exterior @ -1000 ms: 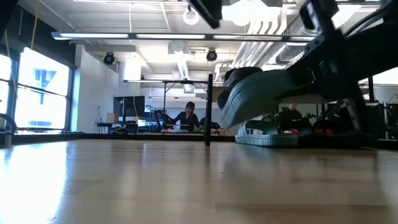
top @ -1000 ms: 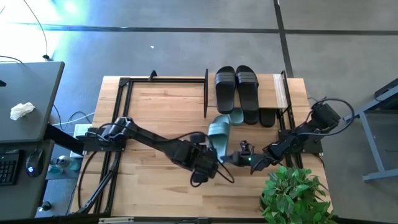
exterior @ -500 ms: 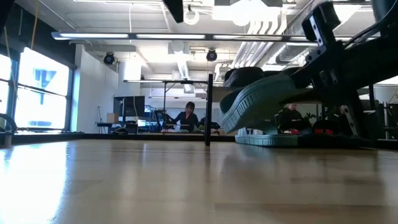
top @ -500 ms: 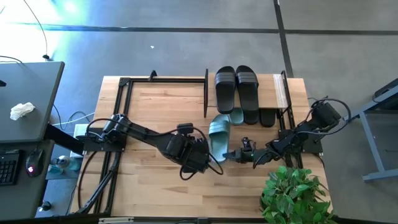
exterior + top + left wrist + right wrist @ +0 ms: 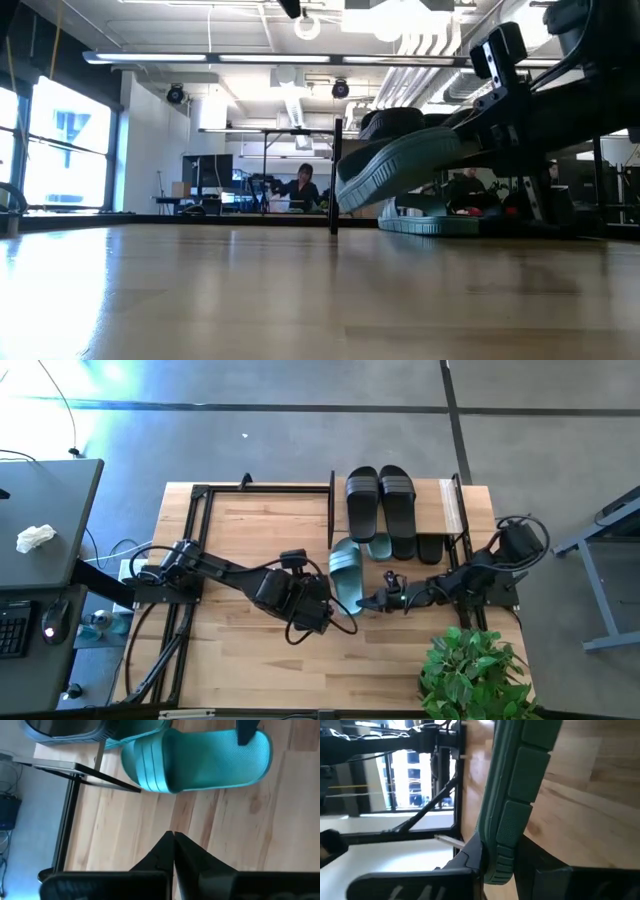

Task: Pick and place slides into the shelf
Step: Put the green slipper under the shelf

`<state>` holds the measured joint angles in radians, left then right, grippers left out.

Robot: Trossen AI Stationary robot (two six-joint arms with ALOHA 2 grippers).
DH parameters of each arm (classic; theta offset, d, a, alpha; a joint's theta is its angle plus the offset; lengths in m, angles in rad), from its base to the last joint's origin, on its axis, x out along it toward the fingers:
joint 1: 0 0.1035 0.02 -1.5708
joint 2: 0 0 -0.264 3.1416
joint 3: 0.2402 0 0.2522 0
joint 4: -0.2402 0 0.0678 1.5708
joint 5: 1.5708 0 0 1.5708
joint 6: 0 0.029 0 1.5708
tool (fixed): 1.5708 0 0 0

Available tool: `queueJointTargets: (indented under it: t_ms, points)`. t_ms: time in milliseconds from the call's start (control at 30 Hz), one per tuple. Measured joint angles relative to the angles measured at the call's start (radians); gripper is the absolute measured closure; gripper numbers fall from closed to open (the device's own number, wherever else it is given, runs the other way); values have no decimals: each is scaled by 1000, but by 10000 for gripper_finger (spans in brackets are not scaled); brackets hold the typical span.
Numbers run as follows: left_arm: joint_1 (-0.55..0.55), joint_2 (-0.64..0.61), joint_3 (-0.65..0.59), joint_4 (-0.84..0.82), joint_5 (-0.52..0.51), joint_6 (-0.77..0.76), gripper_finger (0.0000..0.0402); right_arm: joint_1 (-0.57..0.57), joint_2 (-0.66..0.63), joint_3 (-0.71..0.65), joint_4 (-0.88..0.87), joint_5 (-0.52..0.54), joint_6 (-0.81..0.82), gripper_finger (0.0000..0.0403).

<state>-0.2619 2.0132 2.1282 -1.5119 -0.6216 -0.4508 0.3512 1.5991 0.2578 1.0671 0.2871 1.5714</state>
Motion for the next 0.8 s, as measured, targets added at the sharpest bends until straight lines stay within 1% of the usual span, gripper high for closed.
queueJointTargets:
  t_ms: [167,300,367,500,567,667,800]
  points:
    - [7,-1,-14,2,0,-4,396,-53,48,-34,150,-80,-16,365]
    - [19,-7,-13,15,-8,1,392,-62,108,-34,275,-89,-31,365]
    - [27,-16,-14,21,-7,3,392,-58,145,-34,317,-91,-5,365]
    - [35,-34,-13,25,-4,8,396,-4,214,-42,394,-26,54,365]
    - [40,-36,-13,31,-6,8,399,17,245,-53,435,30,85,365]
    - [40,-44,-14,37,-6,25,401,9,286,-73,486,103,136,365]
    - [42,-46,-13,76,-7,79,399,-30,312,-64,504,120,187,366]
